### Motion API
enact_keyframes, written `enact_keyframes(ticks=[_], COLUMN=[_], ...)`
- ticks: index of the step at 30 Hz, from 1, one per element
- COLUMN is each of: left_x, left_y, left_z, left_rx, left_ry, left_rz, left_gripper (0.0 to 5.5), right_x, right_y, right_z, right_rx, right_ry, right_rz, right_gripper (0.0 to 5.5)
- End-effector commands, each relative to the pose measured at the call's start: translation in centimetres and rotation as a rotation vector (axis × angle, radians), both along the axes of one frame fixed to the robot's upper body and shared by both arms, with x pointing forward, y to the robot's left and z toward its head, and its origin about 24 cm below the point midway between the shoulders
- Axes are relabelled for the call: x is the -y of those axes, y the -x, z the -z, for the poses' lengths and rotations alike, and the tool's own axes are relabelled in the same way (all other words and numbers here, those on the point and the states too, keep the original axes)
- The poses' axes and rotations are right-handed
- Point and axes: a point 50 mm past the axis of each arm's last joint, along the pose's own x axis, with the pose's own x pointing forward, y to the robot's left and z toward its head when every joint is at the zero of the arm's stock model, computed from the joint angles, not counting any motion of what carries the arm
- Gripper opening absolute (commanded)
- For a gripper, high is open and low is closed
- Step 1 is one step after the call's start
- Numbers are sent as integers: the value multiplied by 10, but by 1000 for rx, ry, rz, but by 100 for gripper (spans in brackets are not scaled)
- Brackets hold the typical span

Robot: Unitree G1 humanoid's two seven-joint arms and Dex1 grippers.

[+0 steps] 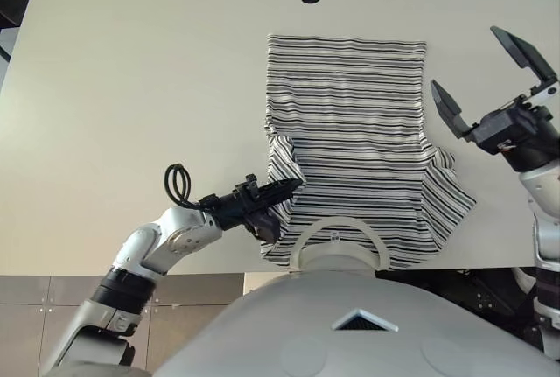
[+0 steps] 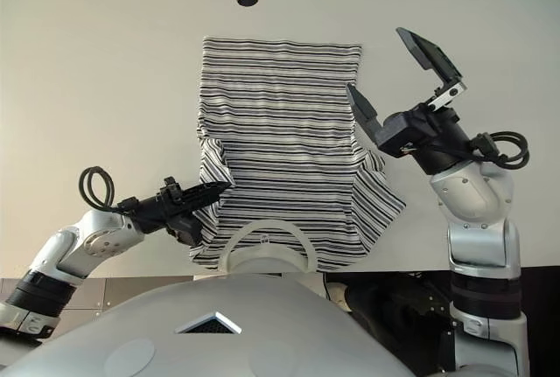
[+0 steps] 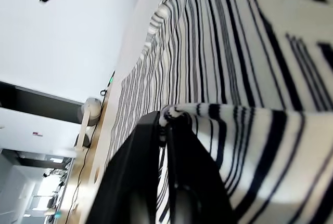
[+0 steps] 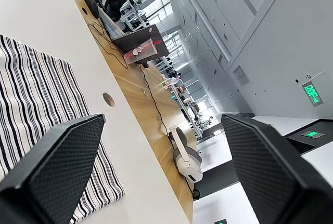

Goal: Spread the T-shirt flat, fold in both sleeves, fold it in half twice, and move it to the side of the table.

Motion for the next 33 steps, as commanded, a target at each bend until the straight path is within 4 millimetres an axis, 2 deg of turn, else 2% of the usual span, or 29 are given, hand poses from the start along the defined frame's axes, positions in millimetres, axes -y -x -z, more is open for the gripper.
enact_keyframes(ticks=[1,4,7,11,12,14,16,20,24,29,33], left_x=[-3,-7,-9,-6,-2,3,5,1,-8,-10,-12], left_y=[-12,-19,-22,-27,-34,-52,-61,-68,-74,-74,-72], left_z=[1,-6,-15,-44,-54,-68,-74,-70,-65,-69,-75], left_rx=[1,23,43,105,135,209,240,257,278,298,314], left_ry=[-7,26,43,172,241,321,350,334,301,314,324], left_rz=[-51,-97,-105,-108,-124,-160,-178,-217,-263,-264,-260], left_gripper=[80,134,192,235,235,235,235,235,235,235,235], right_x=[4,9,25,58,70,84,85,80,76,65,67], right_y=[-1,2,18,62,82,119,137,141,140,111,106], right_z=[-2,0,6,15,21,28,27,26,38,67,79], right_rx=[11,-1,-64,-272,-359,-515,-576,-589,-624,-541,-549], right_ry=[11,23,162,520,615,705,734,757,755,723,717], right_rz=[15,33,37,9,14,26,17,-45,-92,-95,-83], right_gripper=[413,413,413,413,413,413,413,413,413,413,413])
